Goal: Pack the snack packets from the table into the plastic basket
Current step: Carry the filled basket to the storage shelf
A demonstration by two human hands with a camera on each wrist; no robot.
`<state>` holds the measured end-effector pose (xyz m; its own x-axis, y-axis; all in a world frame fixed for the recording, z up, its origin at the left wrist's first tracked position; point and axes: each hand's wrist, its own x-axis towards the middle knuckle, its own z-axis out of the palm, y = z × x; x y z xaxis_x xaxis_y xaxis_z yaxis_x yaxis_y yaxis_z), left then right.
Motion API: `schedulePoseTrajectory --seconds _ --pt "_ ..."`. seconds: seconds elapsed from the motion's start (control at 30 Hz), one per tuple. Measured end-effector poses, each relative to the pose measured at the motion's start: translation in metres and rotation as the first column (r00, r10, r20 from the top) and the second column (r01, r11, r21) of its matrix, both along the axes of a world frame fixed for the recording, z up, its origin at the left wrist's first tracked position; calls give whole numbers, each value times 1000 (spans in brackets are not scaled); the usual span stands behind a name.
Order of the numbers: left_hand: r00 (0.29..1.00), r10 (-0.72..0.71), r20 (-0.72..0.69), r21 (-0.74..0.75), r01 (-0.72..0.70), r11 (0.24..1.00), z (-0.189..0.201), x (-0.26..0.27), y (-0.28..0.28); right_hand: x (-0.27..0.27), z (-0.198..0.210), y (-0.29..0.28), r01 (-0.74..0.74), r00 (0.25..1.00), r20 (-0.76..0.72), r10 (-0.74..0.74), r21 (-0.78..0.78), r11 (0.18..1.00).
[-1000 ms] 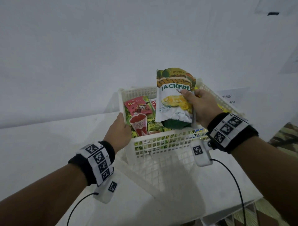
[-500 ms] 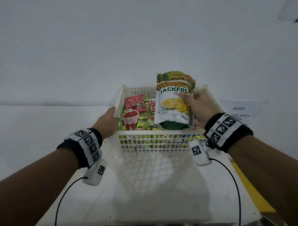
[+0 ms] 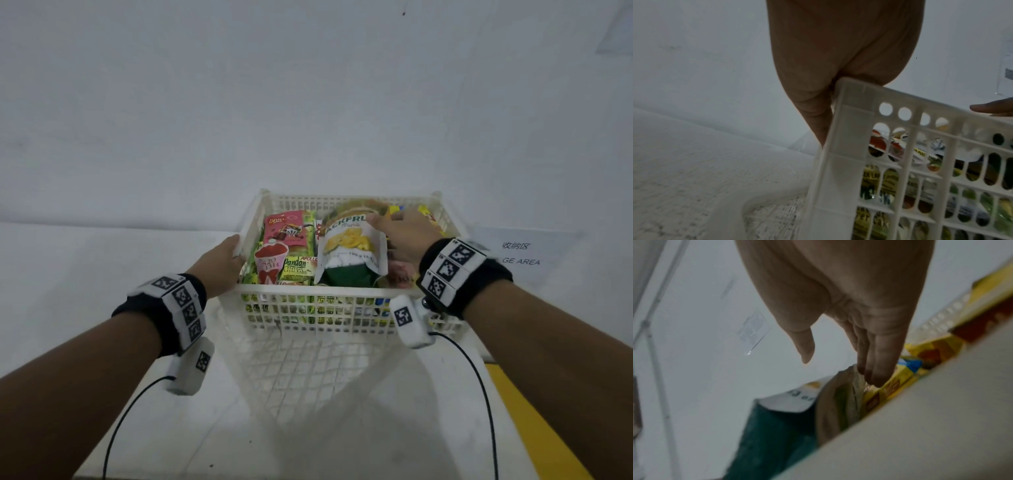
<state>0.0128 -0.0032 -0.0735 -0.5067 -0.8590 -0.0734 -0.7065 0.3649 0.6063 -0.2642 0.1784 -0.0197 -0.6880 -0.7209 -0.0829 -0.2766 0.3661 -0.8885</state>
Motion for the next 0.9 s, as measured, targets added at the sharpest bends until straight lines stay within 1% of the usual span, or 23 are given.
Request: schedulePoseTrajectory --seconds 0.07,0.2,0.27,0.33,0.37,0.4,0.43,0.5,0.57,0.63,0.7,0.77,0.83,0.9 --pt "1000 -2 -11 8 2 1000 0 1 -1 2 4 5 23 994 -109 -18 46 999" --pt "999 -12 -37 12 13 1000 -1 0 -3 -1 10 31 80 941 -328 -83 -23 997" --pt "999 -2 -53 28 4 1000 -1 -1 -3 -8 9 47 108 888 -447 -111 -31 994" --pt "998 2 -62 34 0 999 -1 0 -3 -19 3 64 172 798 -585 -143 -6 985" --pt "998 -4 -61 35 6 999 0 1 -3 -25 0 73 211 763 -629 -153 19 977" --pt "998 -8 -60 37 10 999 0 1 -4 -30 -5 82 254 742 -649 -166 44 966" --pt "999 -10 -54 39 12 999 0 1 -5 -35 -11 90 295 739 -649 -181 70 953" --pt "1000 -21 -16 22 22 1000 2 0 -9 -45 -23 103 345 782 -587 -211 125 930" --pt "998 -35 58 -2 35 999 5 -2 -11 -51 -33 109 343 853 -464 -239 154 927" --pt "994 -17 104 24 15 1000 9 -5 -13 -54 -37 108 350 897 -337 -286 148 925" --pt "995 34 98 59 -40 997 15 -10 -16 -57 -38 105 359 910 -267 -316 130 924" --pt "994 87 62 85 -92 992 17 -16 -18 -59 -38 104 322 929 -237 -284 142 936" --pt "992 109 57 115 -115 987 13 -22 -17 -61 -40 106 303 941 -209 -267 160 940" --pt "992 119 45 91 -122 988 6 -26 -14 -62 -42 107 299 942 -201 -267 151 942"
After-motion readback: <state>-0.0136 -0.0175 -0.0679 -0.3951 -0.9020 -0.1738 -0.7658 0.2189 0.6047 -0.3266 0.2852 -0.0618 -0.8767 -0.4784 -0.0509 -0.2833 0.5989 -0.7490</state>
